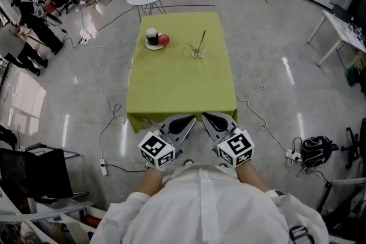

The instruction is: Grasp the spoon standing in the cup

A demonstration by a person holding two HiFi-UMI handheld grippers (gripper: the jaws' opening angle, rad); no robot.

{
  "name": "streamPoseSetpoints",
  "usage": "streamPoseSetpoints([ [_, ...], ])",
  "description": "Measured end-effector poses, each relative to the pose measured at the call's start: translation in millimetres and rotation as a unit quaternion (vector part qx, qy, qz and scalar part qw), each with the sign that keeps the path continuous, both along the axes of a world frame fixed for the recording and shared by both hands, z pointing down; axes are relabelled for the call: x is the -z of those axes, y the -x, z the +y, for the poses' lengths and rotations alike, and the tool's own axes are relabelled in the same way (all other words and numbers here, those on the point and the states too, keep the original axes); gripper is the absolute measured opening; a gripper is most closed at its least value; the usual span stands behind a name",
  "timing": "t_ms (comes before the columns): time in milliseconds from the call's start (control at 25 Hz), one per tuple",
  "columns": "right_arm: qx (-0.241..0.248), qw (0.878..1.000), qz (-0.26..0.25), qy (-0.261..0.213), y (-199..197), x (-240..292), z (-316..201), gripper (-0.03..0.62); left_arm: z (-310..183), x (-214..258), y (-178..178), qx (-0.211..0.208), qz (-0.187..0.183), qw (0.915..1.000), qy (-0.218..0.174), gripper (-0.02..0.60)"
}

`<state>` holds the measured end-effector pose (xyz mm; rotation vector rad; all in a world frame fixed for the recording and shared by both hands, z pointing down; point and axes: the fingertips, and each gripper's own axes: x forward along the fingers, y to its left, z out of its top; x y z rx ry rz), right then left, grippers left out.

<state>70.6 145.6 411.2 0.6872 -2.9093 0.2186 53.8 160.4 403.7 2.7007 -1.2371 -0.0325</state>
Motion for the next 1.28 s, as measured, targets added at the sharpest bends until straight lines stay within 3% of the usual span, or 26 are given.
streamPoseSetpoints([
  [200,0.026,0.999,-0.02,-0.012,5,6,6,0.005,-1,-3,0,-0.003,0.003,1.0,0.004,0.003],
  [360,0.028,0.999,0.03,-0.034,11,-5,5,0.005,-2,-3,3,-0.003,0.005,1.0,0.004,0.003],
  [800,0.017,1.0,0.011,-0.012,19,-1,0,0.005,0,-6,17,-0.004,0.005,1.0,0.006,0.003],
  [1280,0.014,1.0,0.026,-0.002,26,-3,-26,0.005,-27,-8,30,0.003,0.011,0.9998,0.014,0.003],
])
